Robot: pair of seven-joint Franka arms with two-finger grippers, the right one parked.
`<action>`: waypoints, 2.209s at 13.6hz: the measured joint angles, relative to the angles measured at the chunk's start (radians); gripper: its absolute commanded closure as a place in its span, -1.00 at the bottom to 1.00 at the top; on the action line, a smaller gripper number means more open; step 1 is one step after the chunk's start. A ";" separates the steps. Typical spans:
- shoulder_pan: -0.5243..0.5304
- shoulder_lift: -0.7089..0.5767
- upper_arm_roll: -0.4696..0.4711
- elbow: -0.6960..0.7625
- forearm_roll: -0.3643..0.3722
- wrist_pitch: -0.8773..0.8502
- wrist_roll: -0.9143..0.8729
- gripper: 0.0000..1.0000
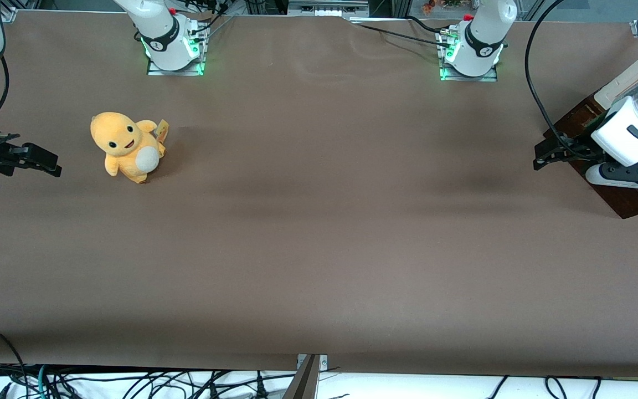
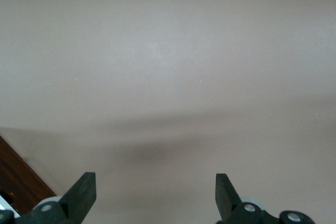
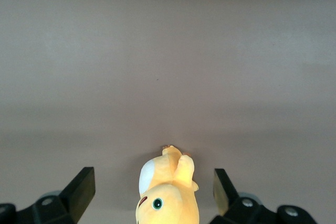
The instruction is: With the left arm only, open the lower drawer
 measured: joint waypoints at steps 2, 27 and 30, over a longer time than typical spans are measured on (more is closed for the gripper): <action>0.000 0.000 0.000 0.000 0.000 0.000 0.000 -1.00; 0.014 0.025 0.009 0.000 0.191 -0.116 0.000 -1.00; 0.012 0.090 0.006 -0.002 0.332 -0.147 -0.015 -1.00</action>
